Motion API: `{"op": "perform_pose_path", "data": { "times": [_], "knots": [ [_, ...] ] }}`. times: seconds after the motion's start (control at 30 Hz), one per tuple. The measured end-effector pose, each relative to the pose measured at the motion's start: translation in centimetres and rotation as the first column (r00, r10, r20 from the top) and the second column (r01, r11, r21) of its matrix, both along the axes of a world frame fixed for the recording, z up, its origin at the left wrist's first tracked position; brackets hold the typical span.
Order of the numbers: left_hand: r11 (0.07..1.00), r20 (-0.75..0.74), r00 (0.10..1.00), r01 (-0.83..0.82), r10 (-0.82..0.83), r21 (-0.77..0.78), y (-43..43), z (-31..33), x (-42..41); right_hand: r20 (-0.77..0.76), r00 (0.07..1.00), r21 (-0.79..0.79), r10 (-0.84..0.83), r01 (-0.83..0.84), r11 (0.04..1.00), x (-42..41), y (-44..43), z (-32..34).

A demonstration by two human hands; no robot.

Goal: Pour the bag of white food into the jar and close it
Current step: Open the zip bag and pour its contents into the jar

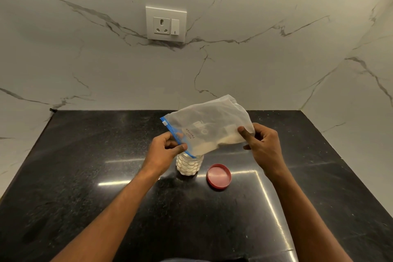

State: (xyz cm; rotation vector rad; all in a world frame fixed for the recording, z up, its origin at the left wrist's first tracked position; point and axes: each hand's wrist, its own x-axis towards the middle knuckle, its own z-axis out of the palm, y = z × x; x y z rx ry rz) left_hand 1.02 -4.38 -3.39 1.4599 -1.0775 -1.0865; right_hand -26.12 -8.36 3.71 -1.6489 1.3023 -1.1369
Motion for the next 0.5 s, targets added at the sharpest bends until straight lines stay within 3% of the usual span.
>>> {"op": "perform_pose_path", "data": {
  "times": [0.5],
  "knots": [
    [1.0, -0.003, 1.0, 0.006, -0.006, -0.013, -0.25, -0.35, 0.05, -0.007, 0.999, -0.022, -0.039, 0.039, 0.999, -0.21, -0.38, 0.27]
  ]
}}
